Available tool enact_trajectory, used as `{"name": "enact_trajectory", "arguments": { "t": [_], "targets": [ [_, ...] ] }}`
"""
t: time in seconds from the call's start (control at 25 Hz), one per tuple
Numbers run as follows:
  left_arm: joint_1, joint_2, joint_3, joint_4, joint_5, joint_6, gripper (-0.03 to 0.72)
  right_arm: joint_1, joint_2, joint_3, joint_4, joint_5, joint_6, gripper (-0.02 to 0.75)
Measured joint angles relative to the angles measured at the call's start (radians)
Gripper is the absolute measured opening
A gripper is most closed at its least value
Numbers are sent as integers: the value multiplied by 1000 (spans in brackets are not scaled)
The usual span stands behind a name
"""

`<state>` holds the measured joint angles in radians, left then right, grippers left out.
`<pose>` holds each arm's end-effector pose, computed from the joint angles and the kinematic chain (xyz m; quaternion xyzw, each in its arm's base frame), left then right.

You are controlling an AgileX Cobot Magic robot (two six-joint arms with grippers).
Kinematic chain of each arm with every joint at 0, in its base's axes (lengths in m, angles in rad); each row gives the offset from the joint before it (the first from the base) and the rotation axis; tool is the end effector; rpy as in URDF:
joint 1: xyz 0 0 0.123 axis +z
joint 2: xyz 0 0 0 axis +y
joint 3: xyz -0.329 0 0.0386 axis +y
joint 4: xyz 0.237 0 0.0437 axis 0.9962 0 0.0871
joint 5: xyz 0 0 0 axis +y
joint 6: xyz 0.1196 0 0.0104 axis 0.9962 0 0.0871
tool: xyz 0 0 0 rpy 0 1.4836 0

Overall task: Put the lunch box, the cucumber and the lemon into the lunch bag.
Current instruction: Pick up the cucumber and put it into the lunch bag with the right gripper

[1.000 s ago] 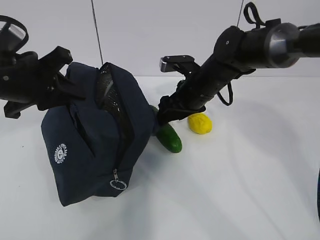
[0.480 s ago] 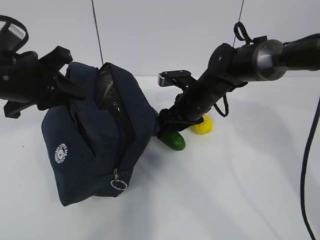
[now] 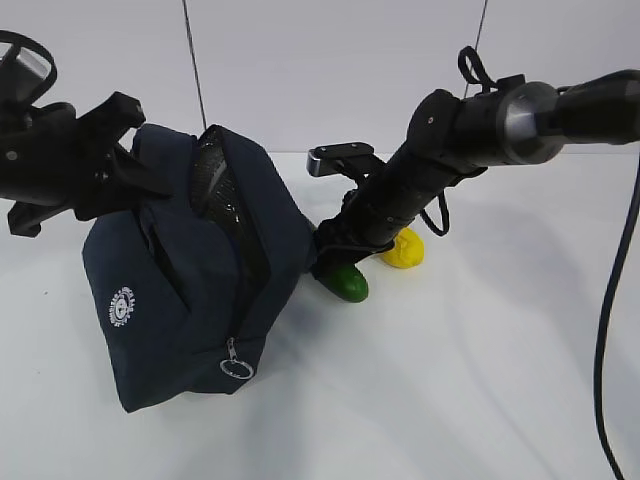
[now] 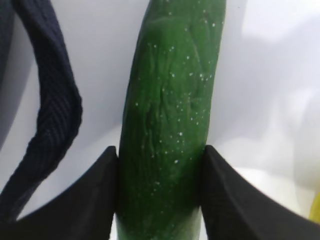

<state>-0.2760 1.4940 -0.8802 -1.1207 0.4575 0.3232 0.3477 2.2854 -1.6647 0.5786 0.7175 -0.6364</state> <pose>0.2887 -0.1315 0.2791 -0.1319 0.8894 -0.3567 0.2534 0.4621 0.2134 0.1410 -0.2863 0.9201 0.1952 0.1826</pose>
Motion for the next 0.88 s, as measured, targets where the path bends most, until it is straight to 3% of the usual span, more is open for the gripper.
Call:
{"name": "enact_trajectory", "arguments": {
  "t": [0.32,0.52,0.88],
  "targets": [
    [0,0,0,0,0,0,7,0,0,-32,-7,65,0,361],
    [0,0,0,-2,-2,0,7,-4,-37,-74,-104,108,46,361],
    [0,0,0,-2,-12,0,7,-92,-189,-90,-177,171,105,361]
  ]
}}
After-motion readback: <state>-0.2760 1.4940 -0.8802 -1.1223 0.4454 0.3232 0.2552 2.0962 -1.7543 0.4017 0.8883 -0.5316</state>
